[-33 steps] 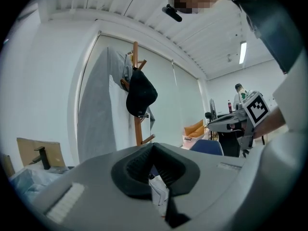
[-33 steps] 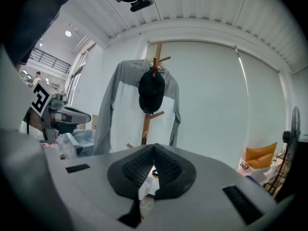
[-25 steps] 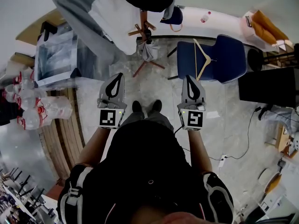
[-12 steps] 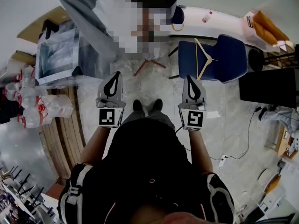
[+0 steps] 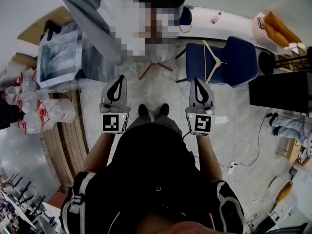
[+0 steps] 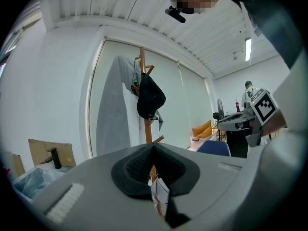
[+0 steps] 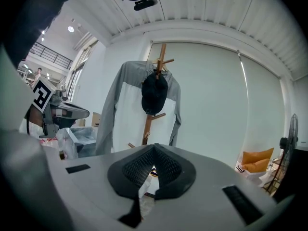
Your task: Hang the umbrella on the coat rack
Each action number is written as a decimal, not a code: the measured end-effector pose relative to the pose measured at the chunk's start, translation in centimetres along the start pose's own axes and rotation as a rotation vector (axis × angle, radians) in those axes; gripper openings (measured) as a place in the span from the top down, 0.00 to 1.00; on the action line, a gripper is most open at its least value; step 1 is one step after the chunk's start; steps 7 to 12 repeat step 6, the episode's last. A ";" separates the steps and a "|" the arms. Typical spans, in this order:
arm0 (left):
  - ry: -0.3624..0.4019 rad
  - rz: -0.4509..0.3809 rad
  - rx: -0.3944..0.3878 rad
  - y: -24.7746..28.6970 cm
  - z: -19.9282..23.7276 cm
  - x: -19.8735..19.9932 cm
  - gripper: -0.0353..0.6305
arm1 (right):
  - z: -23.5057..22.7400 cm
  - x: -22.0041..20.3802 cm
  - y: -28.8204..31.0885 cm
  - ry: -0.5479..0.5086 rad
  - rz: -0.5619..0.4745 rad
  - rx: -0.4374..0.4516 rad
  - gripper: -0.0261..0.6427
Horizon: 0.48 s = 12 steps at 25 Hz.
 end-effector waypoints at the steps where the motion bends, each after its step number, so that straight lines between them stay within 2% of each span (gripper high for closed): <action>1: 0.001 0.002 -0.001 0.0 0.0 0.0 0.95 | 0.0 0.0 0.1 -0.002 -0.004 0.001 0.96; 6: -0.004 0.002 0.001 -0.1 -0.1 0.0 0.95 | -0.1 0.7 0.3 -0.011 -0.044 -0.004 0.96; 12: -0.004 0.002 0.001 -0.1 -0.1 0.0 0.95 | -0.1 0.7 0.3 -0.011 -0.044 -0.004 0.96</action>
Point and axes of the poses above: the fingertips, and each gripper's own axes: y forward along the fingers, z to its left, x out of its top, the point moved 6 cm from there along -y, backward along the fingers, and after that the axes turned 7 degrees about -x, right-handed, at the moved point
